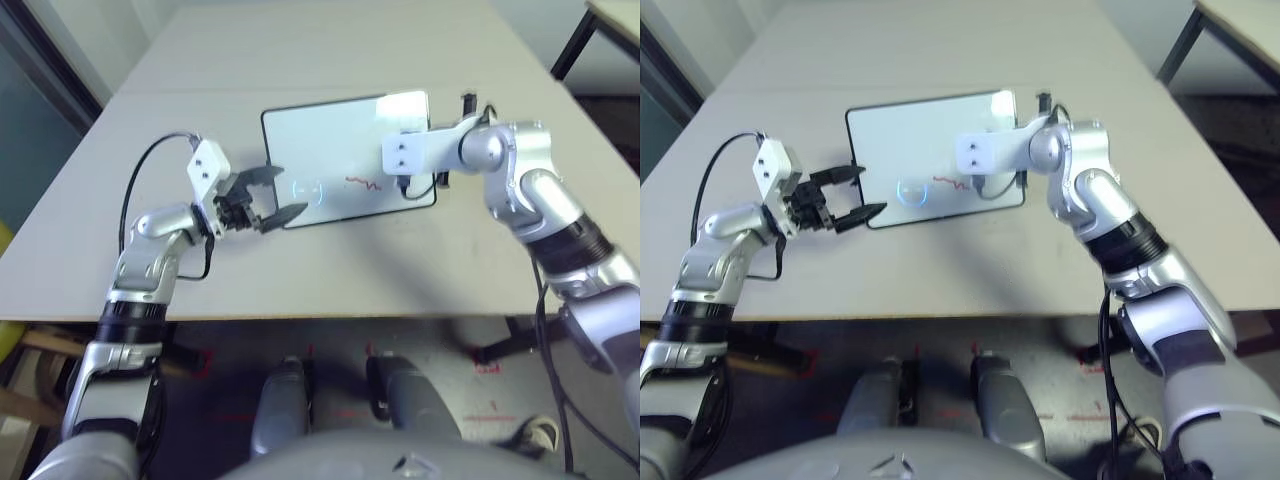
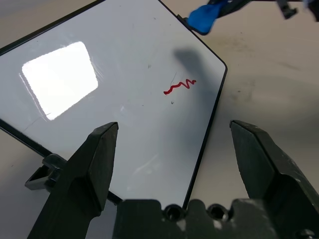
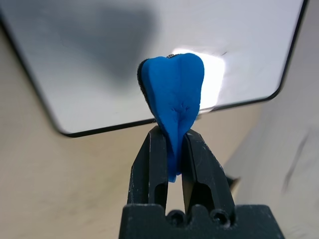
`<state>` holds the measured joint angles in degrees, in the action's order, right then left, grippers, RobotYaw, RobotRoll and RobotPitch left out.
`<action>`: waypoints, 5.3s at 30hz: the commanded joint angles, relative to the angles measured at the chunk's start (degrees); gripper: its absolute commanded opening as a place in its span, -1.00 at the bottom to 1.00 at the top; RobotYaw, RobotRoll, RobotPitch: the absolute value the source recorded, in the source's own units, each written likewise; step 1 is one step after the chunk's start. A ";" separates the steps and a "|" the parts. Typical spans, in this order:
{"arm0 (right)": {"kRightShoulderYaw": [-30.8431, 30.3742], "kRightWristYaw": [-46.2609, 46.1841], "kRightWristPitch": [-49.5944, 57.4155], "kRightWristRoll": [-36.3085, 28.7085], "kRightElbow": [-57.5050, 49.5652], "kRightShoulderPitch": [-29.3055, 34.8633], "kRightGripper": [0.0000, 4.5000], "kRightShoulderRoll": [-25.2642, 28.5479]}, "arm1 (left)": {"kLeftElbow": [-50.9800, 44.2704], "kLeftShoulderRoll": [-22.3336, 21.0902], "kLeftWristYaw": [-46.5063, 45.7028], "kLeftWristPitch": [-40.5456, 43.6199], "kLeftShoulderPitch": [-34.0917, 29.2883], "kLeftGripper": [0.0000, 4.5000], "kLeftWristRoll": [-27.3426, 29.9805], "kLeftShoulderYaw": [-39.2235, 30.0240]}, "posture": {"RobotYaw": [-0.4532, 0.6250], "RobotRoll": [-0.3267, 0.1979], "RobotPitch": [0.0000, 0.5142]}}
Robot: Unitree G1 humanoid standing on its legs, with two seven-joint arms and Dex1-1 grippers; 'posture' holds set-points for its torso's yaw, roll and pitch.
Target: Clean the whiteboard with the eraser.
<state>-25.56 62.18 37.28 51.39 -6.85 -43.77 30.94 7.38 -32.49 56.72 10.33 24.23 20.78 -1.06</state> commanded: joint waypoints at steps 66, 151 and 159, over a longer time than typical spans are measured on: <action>-10.78 -6.77 -1.55 13.72 13.56 -2.72 -0.91 -18.72 | -4.74 -0.76 -2.77 -0.15 -3.50 1.00 -2.67 -0.51 | -0.37 0.25 -0.55; -9.76 -11.00 -10.16 12.22 15.85 -2.12 -0.93 -20.87 | -2.97 -0.19 -2.83 -1.17 -2.29 1.00 -3.24 0.14 | -0.38 0.25 -0.61; -9.77 -9.56 -9.35 14.25 16.84 -1.77 -0.94 -16.29 | -3.16 -0.42 -2.84 -1.03 -2.53 1.00 -3.12 -0.02 | -0.39 0.25 -0.61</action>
<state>-35.37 51.63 27.39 64.78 8.73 -45.58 13.46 5.06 -32.45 53.95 8.95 22.02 17.91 -1.09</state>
